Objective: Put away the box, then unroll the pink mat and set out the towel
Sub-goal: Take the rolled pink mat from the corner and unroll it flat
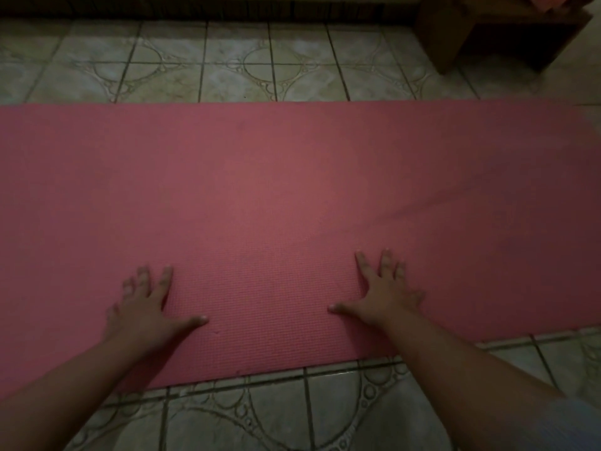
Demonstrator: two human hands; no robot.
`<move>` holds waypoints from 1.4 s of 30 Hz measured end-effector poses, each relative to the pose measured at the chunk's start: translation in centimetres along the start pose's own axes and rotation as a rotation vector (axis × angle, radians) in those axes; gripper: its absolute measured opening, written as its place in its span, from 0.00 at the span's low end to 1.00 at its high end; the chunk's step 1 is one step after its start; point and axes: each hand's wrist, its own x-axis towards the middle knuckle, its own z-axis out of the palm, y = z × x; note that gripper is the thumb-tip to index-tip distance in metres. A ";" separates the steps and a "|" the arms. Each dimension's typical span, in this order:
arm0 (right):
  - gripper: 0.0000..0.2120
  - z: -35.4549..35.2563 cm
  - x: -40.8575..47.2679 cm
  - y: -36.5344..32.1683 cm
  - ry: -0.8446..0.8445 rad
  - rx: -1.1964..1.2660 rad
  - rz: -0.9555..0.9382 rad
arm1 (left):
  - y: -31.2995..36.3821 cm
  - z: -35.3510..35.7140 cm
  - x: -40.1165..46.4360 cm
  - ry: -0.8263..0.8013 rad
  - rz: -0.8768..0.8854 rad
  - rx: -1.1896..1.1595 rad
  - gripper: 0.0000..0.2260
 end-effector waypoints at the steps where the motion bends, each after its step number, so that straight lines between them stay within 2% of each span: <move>1: 0.61 -0.1 0.1 0.0 0.000 -0.006 -0.002 | 0.0 0.0 0.1 0.001 -0.002 -0.005 0.58; 14: 0.61 -1.4 2.5 -1.1 0.025 0.019 0.004 | 0.2 -1.0 3.2 0.017 0.002 -0.069 0.58; 29: 0.58 -3.0 3.1 -0.7 -0.047 0.053 -0.038 | 1.5 -2.0 3.5 -0.040 -0.022 -0.007 0.62; 34: 0.57 -1.6 2.6 0.2 0.055 0.027 0.001 | 3.3 -1.5 2.5 -0.097 0.077 0.035 0.60; 36: 0.59 -1.2 2.5 0.6 0.087 0.040 0.052 | 3.8 -1.1 2.3 -0.079 0.109 0.064 0.58; 42: 0.58 -1.1 3.3 1.2 0.101 0.084 0.022 | 5.2 -0.2 2.4 -0.044 0.164 0.098 0.58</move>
